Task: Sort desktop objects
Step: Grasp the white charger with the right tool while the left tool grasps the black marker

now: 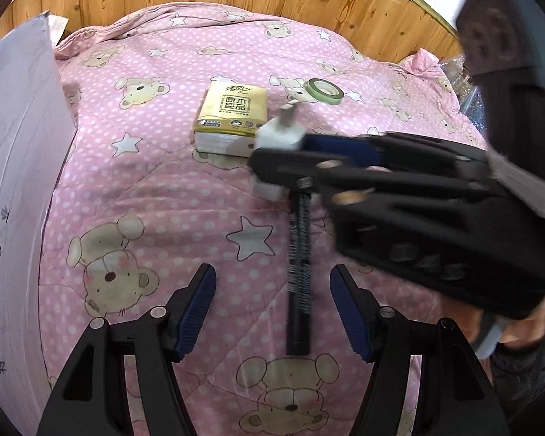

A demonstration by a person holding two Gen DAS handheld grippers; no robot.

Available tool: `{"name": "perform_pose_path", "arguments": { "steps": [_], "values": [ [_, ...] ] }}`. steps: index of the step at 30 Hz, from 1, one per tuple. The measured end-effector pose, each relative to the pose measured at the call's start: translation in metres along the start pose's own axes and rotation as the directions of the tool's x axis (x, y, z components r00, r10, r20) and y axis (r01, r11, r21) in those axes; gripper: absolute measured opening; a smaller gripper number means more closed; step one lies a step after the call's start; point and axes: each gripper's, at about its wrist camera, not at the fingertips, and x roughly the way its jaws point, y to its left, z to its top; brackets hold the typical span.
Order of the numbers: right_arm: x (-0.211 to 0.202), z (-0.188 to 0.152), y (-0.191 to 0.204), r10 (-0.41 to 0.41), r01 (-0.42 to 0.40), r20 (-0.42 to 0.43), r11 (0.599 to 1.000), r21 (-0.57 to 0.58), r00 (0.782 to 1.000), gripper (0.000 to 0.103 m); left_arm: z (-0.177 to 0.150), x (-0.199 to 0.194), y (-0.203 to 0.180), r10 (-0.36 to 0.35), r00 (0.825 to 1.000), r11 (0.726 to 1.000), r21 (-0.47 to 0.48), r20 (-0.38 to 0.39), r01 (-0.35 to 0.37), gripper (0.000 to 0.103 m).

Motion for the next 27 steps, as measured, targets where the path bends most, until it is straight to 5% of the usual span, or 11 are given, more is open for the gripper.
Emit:
{"name": "perform_pose_path", "arguments": {
  "steps": [9, 15, 19, 27],
  "values": [
    [-0.041, -0.022, -0.055, -0.033, 0.028, 0.028, 0.983, 0.181, 0.999, 0.034, 0.008, 0.014, -0.025, 0.033, 0.999, 0.997, 0.066, 0.029, -0.035, 0.066],
    [-0.045, -0.045, -0.073, 0.013, -0.018, 0.021, 0.966, 0.258, 1.0, 0.035, 0.006, 0.011, -0.028, 0.111, 0.993, 0.991, 0.076, 0.043, -0.114, 0.036],
    [-0.048, -0.05, -0.07, 0.043, -0.046, 0.018, 0.966, 0.254, 0.999, 0.034, -0.002, 0.006, -0.028, 0.124, 0.992, 0.99, 0.065, 0.033, -0.126, 0.027],
    [-0.047, -0.055, -0.05, 0.042, -0.042, 0.003, 0.98, 0.197, 0.999, 0.034, -0.005, 0.01, -0.038, 0.15, 0.988, 0.986, 0.065, 0.046, -0.153, 0.036]
  ]
}}
